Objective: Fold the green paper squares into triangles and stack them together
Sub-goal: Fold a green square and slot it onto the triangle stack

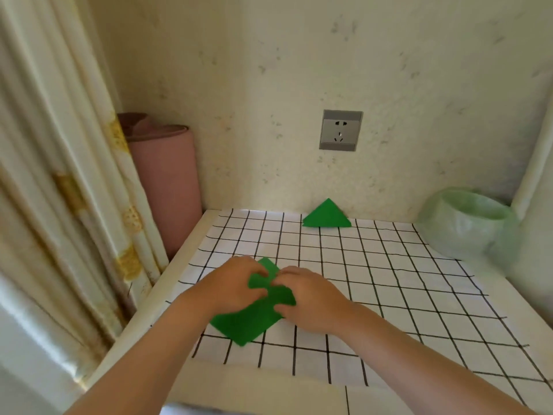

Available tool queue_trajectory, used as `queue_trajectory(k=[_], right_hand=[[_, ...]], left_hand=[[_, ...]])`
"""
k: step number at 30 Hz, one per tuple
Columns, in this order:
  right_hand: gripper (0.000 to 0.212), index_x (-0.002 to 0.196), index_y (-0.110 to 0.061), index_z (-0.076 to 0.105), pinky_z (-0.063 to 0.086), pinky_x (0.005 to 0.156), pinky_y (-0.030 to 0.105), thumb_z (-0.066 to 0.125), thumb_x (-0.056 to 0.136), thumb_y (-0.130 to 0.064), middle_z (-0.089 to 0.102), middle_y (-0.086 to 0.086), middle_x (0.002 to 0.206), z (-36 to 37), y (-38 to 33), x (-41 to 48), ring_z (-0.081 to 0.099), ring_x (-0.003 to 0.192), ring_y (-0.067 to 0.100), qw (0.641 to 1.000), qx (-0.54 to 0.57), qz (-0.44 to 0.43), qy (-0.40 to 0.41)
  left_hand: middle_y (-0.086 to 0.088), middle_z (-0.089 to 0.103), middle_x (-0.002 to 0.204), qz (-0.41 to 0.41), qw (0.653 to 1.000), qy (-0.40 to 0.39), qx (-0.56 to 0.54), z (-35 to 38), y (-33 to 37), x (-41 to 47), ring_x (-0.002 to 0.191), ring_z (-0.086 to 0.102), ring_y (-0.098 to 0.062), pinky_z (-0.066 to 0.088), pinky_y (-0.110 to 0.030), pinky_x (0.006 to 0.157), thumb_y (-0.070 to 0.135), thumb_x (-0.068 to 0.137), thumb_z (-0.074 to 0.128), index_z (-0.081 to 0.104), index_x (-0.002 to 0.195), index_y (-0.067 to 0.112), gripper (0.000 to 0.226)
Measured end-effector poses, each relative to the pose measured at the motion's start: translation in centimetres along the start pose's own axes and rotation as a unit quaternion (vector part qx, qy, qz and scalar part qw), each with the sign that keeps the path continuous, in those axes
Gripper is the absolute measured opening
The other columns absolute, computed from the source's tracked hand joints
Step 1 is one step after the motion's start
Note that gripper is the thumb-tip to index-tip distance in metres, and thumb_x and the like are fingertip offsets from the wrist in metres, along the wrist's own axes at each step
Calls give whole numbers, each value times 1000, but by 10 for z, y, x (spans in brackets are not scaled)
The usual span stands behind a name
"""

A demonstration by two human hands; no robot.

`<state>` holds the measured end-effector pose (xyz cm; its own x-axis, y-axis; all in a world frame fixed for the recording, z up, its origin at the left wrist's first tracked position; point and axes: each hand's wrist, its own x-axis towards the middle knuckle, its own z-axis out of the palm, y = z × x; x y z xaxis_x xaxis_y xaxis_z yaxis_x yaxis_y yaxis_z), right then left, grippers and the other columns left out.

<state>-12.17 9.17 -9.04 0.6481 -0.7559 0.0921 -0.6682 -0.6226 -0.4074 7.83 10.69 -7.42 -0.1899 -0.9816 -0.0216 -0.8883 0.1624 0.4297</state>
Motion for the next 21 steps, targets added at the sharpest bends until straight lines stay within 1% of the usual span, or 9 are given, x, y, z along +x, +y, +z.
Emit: queue_trajectory(k=[2, 4, 7, 10, 14, 16, 18, 19, 21], right_hand=[[49, 129, -27, 56, 48, 94, 34, 64, 84, -43, 56, -9, 126, 9, -10, -6, 53, 112, 12, 1000, 0, -12, -14], [63, 140, -28, 47, 44, 104, 36, 64, 83, -49, 49, -9, 141, 16, -18, -8, 47, 125, 12, 999, 5, -18, -28], [82, 154, -27, 27, 22, 121, 39, 61, 86, -59, 24, -5, 161, 23, -26, -6, 21, 148, 15, 997, 7, 14, -70], [83, 155, -28, 24, 10, 123, 36, 60, 88, -60, 14, -6, 164, 28, -28, -5, 9, 151, 13, 996, -8, 42, -76], [67, 145, -35, 44, 16, 121, 34, 68, 85, -50, 28, -11, 159, 32, -29, -2, 16, 148, 7, 995, 65, 68, -38], [58, 141, -35, 49, 25, 118, 31, 68, 87, -42, 39, -12, 153, 33, -27, -1, 28, 144, 7, 993, 83, 78, -10], [52, 139, -33, 51, 38, 109, 30, 67, 90, -35, 53, -10, 141, 30, -26, -2, 47, 132, 12, 995, 70, 73, 19], [51, 140, -31, 51, 42, 104, 30, 66, 91, -30, 57, -8, 136, 28, -25, -2, 52, 124, 13, 996, 60, 65, 27], [52, 141, -28, 49, 46, 99, 33, 64, 93, -18, 61, -3, 131, 21, -23, -3, 57, 116, 16, 998, 49, 37, 25]], left_hand=[[14, 41, 138, 6, 1000, -26, -2, 0, -9, -17, 130, 36, -8, 33, -34, 110, 50, 84, 66, 47, 139, 33, 60], [12, 27, 152, 9, 999, -45, 0, 3, -17, -31, 142, 19, -8, 22, -36, 118, 55, 82, 66, 35, 148, 31, 77], [11, 2, 162, -16, 997, -69, 22, 9, -27, -42, 148, -6, -7, 4, -35, 120, 62, 83, 60, 17, 155, 27, 91], [8, -1, 163, -31, 995, -81, 51, 17, -37, -45, 149, -6, -10, 3, -36, 121, 64, 85, 56, 13, 156, 27, 91], [7, 9, 163, -27, 997, -38, 56, 22, -40, -43, 149, 3, -14, 7, -37, 121, 62, 87, 56, 23, 154, 27, 82], [6, 20, 160, -15, 998, -1, 67, 23, -40, -41, 147, 12, -15, 12, -37, 121, 64, 86, 55, 32, 150, 28, 77], [6, 33, 155, -2, 997, 24, 74, 23, -40, -39, 143, 23, -13, 19, -37, 118, 73, 80, 49, 43, 145, 30, 78], [7, 37, 152, 1, 997, 32, 69, 21, -40, -39, 140, 27, -12, 22, -37, 117, 77, 77, 45, 47, 142, 30, 80], [8, 42, 148, 5, 998, 39, 48, 19, -39, -37, 137, 31, -11, 26, -36, 115, 72, 81, 50, 53, 137, 30, 70]])
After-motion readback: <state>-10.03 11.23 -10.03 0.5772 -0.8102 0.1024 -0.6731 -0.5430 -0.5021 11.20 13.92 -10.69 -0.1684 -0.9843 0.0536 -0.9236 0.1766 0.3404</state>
